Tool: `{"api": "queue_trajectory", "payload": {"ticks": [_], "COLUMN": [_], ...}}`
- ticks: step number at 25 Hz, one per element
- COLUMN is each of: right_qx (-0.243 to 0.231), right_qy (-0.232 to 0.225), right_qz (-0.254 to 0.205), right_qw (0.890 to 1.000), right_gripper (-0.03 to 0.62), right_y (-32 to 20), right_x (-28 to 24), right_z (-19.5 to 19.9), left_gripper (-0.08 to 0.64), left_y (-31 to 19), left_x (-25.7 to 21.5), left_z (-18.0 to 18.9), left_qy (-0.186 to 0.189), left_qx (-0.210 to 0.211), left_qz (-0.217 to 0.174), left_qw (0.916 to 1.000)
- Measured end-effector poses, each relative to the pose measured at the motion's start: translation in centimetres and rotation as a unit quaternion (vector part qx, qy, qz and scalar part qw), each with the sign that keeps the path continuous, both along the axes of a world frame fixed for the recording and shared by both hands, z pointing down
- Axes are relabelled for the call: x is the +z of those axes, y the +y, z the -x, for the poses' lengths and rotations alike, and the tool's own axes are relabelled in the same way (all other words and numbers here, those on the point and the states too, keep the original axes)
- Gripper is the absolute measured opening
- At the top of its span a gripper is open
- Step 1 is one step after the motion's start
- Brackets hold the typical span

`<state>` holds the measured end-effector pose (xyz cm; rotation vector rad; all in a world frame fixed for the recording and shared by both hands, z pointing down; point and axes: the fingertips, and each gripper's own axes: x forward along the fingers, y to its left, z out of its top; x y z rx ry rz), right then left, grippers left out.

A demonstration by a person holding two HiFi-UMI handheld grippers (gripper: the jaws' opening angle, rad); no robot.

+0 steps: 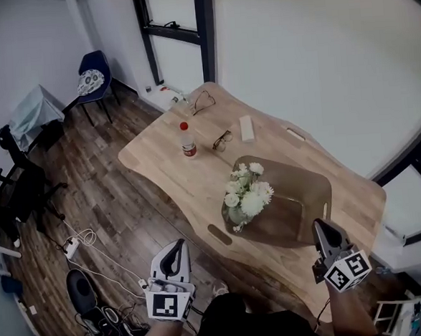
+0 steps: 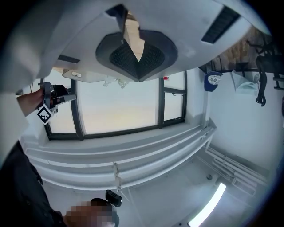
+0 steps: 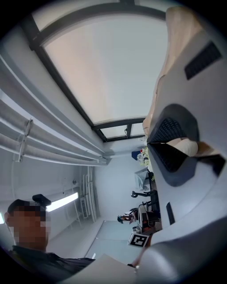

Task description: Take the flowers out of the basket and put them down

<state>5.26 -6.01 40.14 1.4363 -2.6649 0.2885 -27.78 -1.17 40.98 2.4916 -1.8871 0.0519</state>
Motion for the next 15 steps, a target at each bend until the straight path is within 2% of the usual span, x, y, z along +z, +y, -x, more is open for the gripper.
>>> {"api": "queue_trajectory", "payload": {"ticks": [3,8,15], "right_qx": [0.0,-0.003,-0.021], "right_qy": [0.01,0.027,0.043], "right_qz": [-0.012,-0.009,-0.058], "right_qw": [1.0,1.0,0.997], "right_gripper": [0.021,0.021,0.021], "right_y": [-1.3,-3.4,-5.9], "right_x": [-1.5,-2.7,-4.5], "right_z": [1.1,2.5,3.4], "left_gripper": [0.005,0.005,0.005], "left_y": [-1.8,-5.5,-9.2], "left_x": [0.6,0.3,-1.3], "left_z": [1.2,1.2,0.1], "left_qy": [0.01,0.01,0.0], "left_qx": [0.012,0.051,0.071], "left_qz": [0.011,0.004,-0.02], "left_qw": [0.9998,0.9987,0.9973]}}
